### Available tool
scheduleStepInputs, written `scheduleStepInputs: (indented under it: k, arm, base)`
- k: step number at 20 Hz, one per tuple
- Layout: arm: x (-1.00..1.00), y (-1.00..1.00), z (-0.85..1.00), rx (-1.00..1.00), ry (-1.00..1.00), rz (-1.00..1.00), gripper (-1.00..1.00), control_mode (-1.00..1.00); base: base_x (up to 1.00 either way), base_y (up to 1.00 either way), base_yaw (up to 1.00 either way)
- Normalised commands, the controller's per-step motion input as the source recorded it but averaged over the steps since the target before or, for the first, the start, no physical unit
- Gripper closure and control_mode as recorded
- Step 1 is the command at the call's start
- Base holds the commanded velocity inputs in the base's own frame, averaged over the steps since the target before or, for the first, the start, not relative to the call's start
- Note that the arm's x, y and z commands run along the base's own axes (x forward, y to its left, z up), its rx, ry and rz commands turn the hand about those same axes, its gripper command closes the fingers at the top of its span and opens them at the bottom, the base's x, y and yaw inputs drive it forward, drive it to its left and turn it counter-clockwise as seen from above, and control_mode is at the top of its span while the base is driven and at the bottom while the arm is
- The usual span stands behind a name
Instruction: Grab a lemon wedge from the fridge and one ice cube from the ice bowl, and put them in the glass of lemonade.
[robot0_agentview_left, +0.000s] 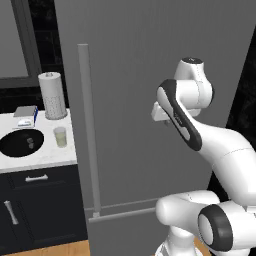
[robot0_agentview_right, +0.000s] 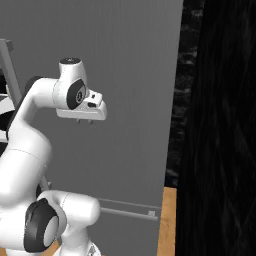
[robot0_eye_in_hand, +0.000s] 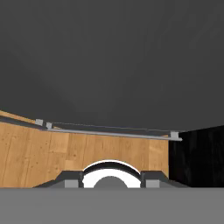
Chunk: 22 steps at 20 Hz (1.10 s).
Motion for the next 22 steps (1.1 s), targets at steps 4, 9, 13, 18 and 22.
scheduleStepInputs:
  k: [4, 9, 13, 18, 22]
  arm:
    - [-0.07, 0.00, 0.00, 0.00, 0.00, 0.00, -1.00, -1.00]
    - [-0.18, 0.00, 0.00, 0.00, 0.00, 0.00, -1.00, -1.00]
    - [-0.65, -0.02, 0.00, 0.02, -0.04, 0.00, -1.00, -1.00]
    - [-0.69, -0.01, 0.00, 0.03, -0.07, -0.02, -1.00, -1.00]
    - [-0.34, 0.00, 0.00, 0.00, 0.00, 0.00, -1.00, -1.00]
  base:
    - [0.00, 0.00, 0.00]
    - [0.00, 0.00, 0.00]
    - [0.00, 0.00, 0.00]
    - [0.00, 0.00, 0.00]
    - [0.00, 0.00, 0.00]
